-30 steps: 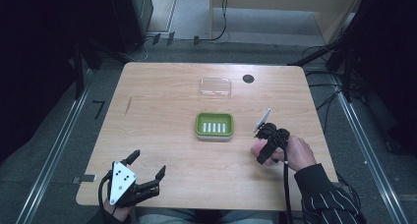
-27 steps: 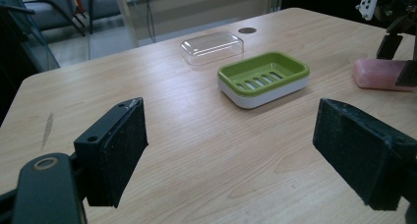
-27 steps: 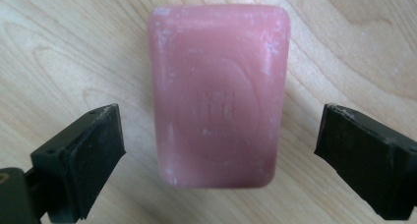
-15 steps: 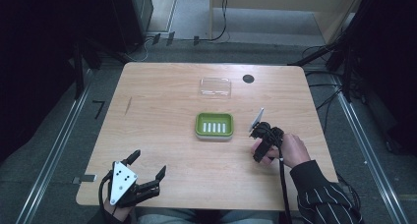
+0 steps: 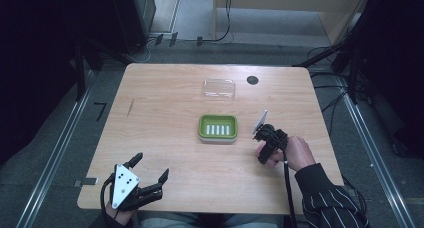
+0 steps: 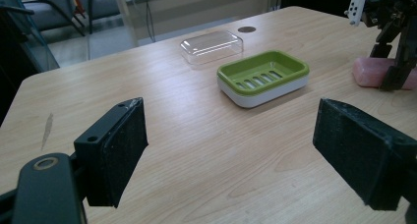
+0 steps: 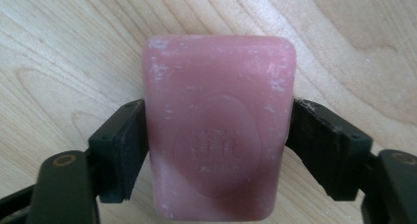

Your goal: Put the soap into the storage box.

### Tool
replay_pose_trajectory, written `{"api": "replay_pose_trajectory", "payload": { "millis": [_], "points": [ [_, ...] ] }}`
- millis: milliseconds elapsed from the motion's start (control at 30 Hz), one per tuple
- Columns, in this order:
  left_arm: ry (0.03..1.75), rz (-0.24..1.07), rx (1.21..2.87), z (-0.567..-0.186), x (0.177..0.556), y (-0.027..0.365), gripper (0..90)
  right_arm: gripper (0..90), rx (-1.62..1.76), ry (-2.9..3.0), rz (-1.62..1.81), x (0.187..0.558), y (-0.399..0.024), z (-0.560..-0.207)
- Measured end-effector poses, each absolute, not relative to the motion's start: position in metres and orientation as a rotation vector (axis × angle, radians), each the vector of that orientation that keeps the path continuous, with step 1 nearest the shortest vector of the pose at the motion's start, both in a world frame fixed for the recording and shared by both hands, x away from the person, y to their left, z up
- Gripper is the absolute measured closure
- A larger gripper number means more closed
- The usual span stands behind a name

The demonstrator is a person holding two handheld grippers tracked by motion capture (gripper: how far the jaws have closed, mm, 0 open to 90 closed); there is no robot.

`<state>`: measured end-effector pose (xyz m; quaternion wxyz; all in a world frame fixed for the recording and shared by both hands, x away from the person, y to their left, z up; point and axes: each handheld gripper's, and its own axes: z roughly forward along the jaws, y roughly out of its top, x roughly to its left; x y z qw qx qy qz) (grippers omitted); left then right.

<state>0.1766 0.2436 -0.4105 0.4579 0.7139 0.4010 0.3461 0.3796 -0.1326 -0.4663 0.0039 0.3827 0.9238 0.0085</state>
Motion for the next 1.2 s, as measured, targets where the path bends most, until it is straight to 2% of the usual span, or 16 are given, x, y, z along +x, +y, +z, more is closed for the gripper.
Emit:
{"api": "replay_pose_trajectory", "payload": {
  "millis": [433, 1200],
  "points": [
    [0.989, 0.853, 1.760, -0.4106, 0.1765, 0.2433, 13.6, 37.8, 1.179, 2.911, 0.020, 0.3787, -0.1314, -0.4659],
    [0.985, 0.851, 1.765, -0.4106, 0.1765, 0.2428, 13.7, 38.5, 1.092, 2.920, 0.026, 0.3782, -0.1326, -0.4592]
  ]
}}
